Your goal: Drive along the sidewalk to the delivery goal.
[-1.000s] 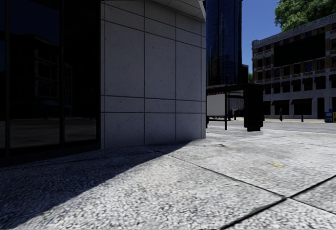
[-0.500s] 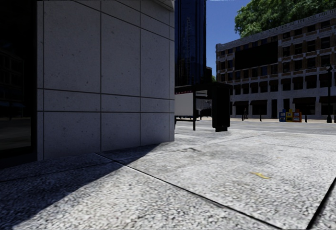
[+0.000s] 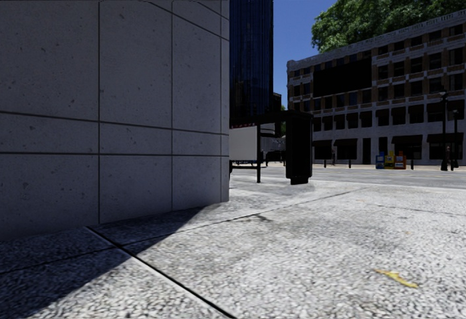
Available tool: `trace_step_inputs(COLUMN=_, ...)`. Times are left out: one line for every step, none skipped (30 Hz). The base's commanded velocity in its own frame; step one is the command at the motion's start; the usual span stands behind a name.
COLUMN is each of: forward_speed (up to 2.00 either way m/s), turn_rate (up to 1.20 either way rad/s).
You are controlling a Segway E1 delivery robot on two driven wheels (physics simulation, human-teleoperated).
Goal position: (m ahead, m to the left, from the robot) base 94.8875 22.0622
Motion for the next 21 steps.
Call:
trace_step_inputs(forward_speed=1.53, turn_rate=0.0)
trace_step_inputs(forward_speed=1.53, turn_rate=0.0)
trace_step_inputs(forward_speed=1.53, turn_rate=0.0)
trace_step_inputs(forward_speed=1.53, turn_rate=0.0)
trace_step_inputs(forward_speed=1.53, turn_rate=0.0)
trace_step_inputs(forward_speed=1.53, turn_rate=0.0)
trace_step_inputs(forward_speed=1.54, turn_rate=0.0)
trace_step_inputs(forward_speed=1.54, turn_rate=0.0)
trace_step_inputs(forward_speed=1.54, turn_rate=0.0)
trace_step_inputs(forward_speed=1.54, turn_rate=-0.03)
trace_step_inputs(forward_speed=1.54, turn_rate=-0.22)
trace_step_inputs(forward_speed=1.54, turn_rate=-0.22)
trace_step_inputs(forward_speed=1.54, turn_rate=-0.38)
trace_step_inputs(forward_speed=1.54, turn_rate=-0.46)
trace_step_inputs(forward_speed=1.54, turn_rate=-0.49)
trace_step_inputs(forward_speed=1.54, turn_rate=-0.49)
trace_step_inputs(forward_speed=1.54, turn_rate=-0.49)
trace_step_inputs(forward_speed=1.54, turn_rate=-0.49)
trace_step_inputs(forward_speed=1.54, turn_rate=-0.49)
trace_step_inputs(forward_speed=1.54, turn_rate=-0.49)
trace_step_inputs(forward_speed=1.54, turn_rate=-0.49)
